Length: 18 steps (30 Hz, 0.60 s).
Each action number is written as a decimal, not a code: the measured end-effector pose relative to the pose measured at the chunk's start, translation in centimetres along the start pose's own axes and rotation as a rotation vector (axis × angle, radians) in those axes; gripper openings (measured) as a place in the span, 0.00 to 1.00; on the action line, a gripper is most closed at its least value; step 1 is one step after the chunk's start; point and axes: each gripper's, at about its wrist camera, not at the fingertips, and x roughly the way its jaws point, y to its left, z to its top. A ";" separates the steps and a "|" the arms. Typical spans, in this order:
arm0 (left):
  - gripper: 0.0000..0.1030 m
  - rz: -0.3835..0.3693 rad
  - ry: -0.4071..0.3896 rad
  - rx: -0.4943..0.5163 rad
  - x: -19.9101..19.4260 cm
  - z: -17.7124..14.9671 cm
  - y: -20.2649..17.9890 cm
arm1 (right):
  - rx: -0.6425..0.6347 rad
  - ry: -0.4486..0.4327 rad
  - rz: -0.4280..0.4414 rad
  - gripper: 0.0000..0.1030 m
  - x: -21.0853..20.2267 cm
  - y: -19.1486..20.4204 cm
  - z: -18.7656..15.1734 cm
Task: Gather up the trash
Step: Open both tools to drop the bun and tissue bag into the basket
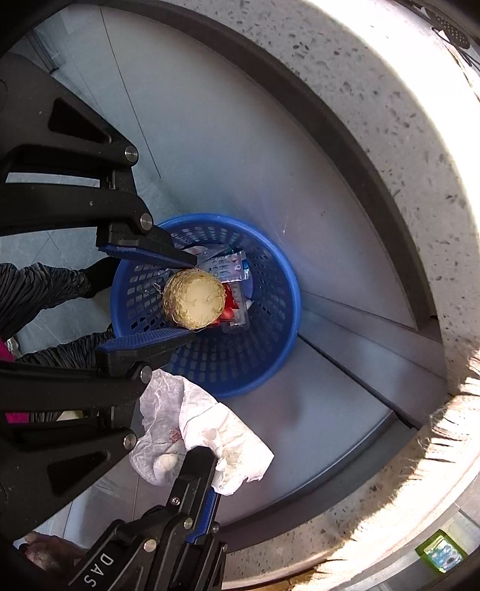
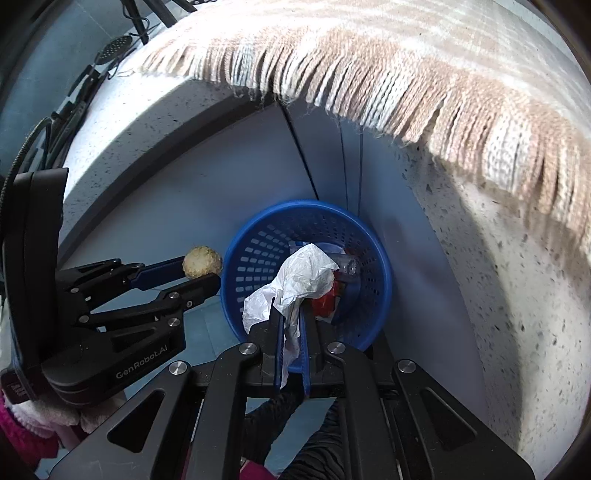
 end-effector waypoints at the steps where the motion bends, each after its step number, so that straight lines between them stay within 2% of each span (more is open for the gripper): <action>1: 0.32 0.003 0.001 0.002 0.1 0.0 0.0 | 0.000 0.001 -0.001 0.06 0.1 0.1 0.0; 10: 0.32 0.024 -0.005 0.021 0.3 0.2 0.1 | -0.011 0.016 -0.013 0.10 0.9 0.4 0.1; 13: 0.32 0.030 -0.006 0.027 0.1 0.3 0.1 | -0.014 0.017 -0.016 0.21 0.8 0.5 0.2; 15: 0.32 0.031 -0.006 0.026 0.1 0.3 0.1 | -0.015 0.013 -0.014 0.35 0.7 0.6 0.3; 18: 0.32 0.035 -0.009 0.027 -0.2 0.3 0.1 | -0.014 0.007 -0.012 0.36 0.5 0.7 0.5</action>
